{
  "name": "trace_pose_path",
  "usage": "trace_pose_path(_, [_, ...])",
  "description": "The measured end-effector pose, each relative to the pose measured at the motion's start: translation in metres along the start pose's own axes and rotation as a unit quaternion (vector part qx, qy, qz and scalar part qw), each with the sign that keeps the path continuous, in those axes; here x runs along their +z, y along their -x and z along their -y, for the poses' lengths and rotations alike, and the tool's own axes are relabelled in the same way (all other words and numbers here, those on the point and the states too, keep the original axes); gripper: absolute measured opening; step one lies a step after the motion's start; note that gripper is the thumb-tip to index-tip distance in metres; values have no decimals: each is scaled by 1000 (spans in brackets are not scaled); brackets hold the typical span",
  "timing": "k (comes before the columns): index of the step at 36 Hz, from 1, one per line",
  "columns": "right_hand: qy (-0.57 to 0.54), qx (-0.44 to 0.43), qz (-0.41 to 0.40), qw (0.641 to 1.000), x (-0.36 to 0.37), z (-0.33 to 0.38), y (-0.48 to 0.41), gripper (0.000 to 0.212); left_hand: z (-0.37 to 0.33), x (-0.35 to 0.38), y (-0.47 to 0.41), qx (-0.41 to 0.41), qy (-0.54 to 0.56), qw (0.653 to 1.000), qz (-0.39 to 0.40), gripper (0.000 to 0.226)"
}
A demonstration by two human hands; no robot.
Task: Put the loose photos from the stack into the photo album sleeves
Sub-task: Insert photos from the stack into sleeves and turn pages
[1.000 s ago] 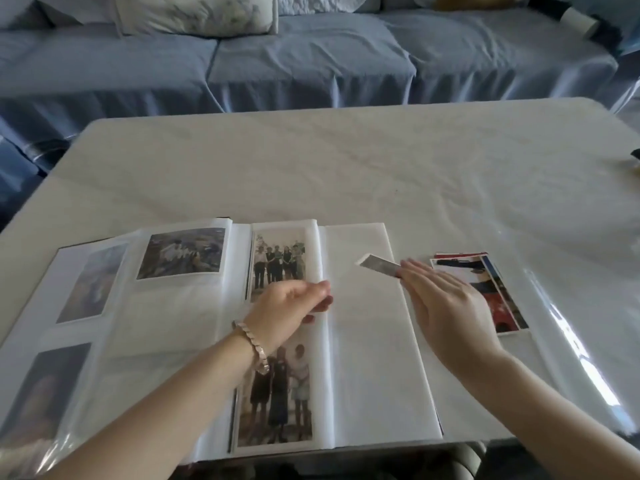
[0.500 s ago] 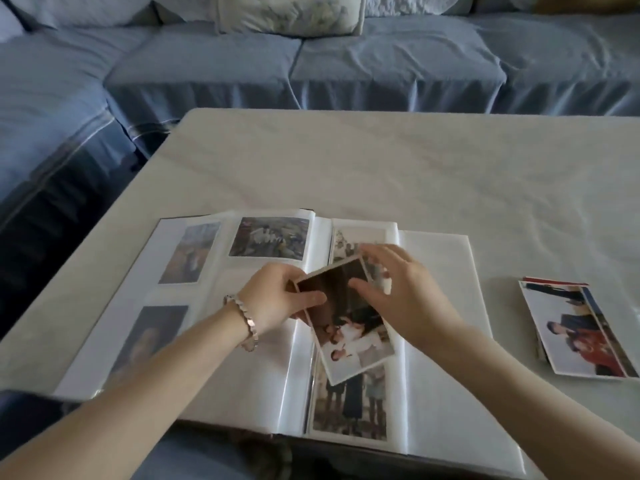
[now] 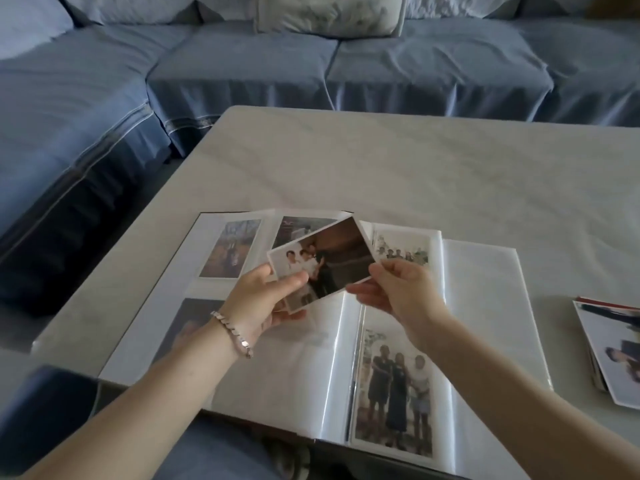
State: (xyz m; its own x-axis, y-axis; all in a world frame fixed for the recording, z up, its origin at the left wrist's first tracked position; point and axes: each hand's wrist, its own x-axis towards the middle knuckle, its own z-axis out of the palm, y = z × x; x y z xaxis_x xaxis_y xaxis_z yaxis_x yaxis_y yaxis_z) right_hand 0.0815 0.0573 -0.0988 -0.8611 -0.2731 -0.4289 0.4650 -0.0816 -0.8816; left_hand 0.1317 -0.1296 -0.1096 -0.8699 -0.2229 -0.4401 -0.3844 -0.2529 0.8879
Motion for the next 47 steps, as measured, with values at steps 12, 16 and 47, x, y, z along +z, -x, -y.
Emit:
trace_pose_path(12, [545, -247, 57, 799, 20, -19, -42, 40, 13, -60, -8, 209, -172, 932, -241, 55])
trace_pose_path(16, [662, -245, 85, 703, 17, -22, -60, 47, 17, -79, -10, 217, -272, 895, -279, 70])
trace_pose_path(47, [692, -264, 66, 669, 18, -37, -71, 48, 25, -122, -21, 227, -252, 876, -345, 72])
